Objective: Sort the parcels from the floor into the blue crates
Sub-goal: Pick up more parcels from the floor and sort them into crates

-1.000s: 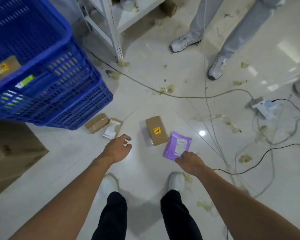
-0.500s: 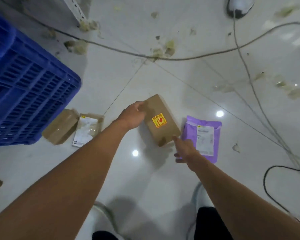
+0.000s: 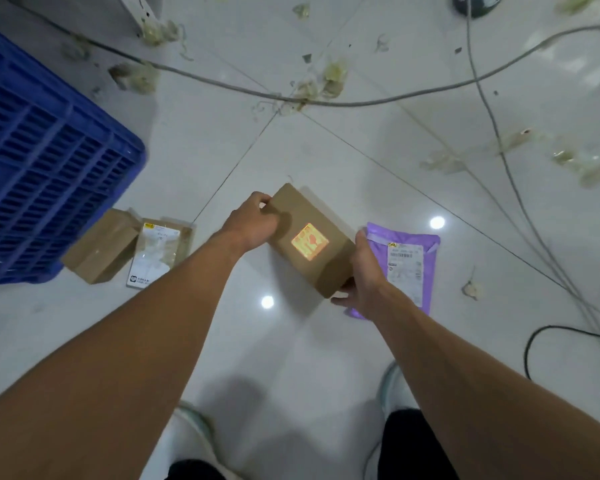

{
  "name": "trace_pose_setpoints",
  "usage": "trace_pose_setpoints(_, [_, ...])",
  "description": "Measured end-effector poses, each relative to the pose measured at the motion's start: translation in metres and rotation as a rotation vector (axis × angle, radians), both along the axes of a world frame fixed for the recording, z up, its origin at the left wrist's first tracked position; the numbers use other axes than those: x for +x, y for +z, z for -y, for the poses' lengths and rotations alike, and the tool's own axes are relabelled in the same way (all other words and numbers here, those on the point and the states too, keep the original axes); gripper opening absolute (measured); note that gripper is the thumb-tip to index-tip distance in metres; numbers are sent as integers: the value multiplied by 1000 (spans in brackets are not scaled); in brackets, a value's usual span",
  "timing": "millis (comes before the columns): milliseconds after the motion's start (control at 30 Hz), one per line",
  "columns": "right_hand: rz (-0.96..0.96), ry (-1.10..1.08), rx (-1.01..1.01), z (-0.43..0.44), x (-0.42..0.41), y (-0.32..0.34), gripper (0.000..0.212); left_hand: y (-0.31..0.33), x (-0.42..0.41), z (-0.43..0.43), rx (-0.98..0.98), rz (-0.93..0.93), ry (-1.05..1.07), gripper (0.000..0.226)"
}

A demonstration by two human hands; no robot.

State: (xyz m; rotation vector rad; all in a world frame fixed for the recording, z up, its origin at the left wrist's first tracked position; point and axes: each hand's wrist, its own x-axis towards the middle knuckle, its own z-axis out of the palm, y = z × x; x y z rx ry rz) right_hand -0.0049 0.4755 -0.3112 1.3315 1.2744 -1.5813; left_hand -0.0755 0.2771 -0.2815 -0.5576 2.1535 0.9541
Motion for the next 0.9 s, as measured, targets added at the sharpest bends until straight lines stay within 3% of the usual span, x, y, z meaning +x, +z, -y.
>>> trace_pose_setpoints(267, [-18, 103, 139, 4, 0, 137, 75, 118, 29, 17, -10, 9, 103, 43])
trace_pose_setpoints(433, [-89, 301, 152, 3, -10, 252, 77, 233, 45, 18, 17, -4, 78, 51])
trace_pose_setpoints(533, [-216, 519, 194, 1, -15, 325, 65, 312, 58, 18, 33, -30, 117, 45])
trace_pose_setpoints(667, [-243, 613, 204, 2, -17, 425, 83, 424, 82, 22, 53, -87, 192, 55])
trace_pose_setpoints(733, [-294, 693, 206, 7, -18, 474, 78, 475, 97, 28, 77, -139, 256, 60])
trace_pose_setpoints(900, [-421, 883, 176, 32, -15, 580, 67, 574, 147, 52, 78, -292, 425, 47])
